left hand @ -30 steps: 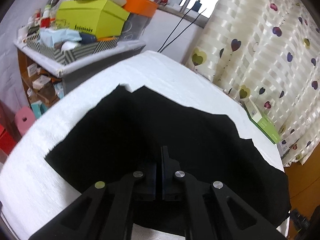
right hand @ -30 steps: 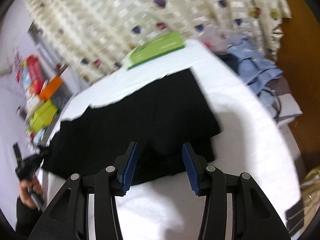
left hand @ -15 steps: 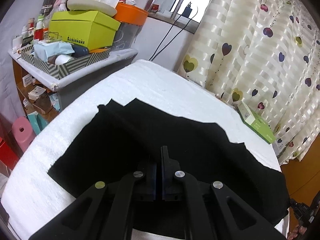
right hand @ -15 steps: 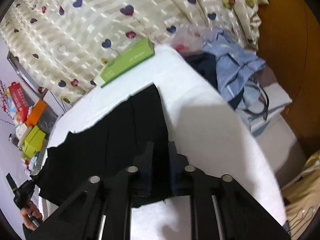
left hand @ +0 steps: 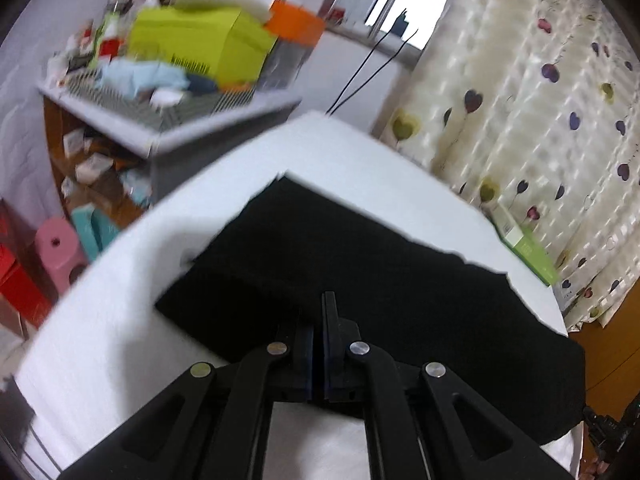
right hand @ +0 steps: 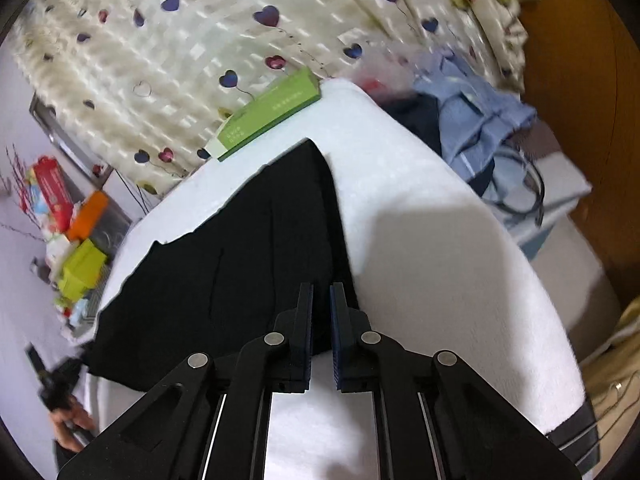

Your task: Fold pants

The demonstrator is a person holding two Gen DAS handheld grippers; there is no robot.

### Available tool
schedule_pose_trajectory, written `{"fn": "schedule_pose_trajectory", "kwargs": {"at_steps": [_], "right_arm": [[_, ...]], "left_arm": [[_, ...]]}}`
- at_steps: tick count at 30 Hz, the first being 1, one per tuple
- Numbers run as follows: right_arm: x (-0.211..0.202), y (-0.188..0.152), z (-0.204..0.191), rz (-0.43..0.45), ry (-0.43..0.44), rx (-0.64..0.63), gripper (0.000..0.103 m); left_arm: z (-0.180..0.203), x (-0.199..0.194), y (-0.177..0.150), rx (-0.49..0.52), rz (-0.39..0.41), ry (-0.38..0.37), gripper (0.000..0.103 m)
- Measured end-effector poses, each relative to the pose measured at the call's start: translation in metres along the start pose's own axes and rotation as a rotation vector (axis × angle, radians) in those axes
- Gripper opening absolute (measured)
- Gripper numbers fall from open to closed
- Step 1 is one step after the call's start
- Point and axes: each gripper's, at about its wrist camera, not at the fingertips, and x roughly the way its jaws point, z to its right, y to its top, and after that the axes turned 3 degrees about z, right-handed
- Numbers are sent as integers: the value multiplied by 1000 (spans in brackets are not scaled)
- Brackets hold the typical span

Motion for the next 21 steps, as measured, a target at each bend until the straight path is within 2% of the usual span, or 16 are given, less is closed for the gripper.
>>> {"fn": "schedule_pose_trajectory", "kwargs": {"at_steps": [2,5,11,13,17,19,21], "right_arm": [[-4,2,-2,4,-6,-24,8],[-3,4,-7,-2,-23,-59,9],[-4,2,-4,-11,-18,-65,13],[-7,4,-4,-12,-50,-85,16],[-25,8,-11,48,-109,-160,16],[-34,9,-21,88,-97,-208,16],[-34,7,-35,89,-81,-247,16]], "left_arm": [[0,-3,1,-5,13,-11,4],[7,-5,1,43,20,15,4],[0,4,-2,30,-47,45,5],[-2,2,-2,27,-47,45,6],[-6,-13,-3,33,-25,62,9],[-10,-18,-4,36,-19,79,9],[-16,-24,-3,21,-11,97,9]]}}
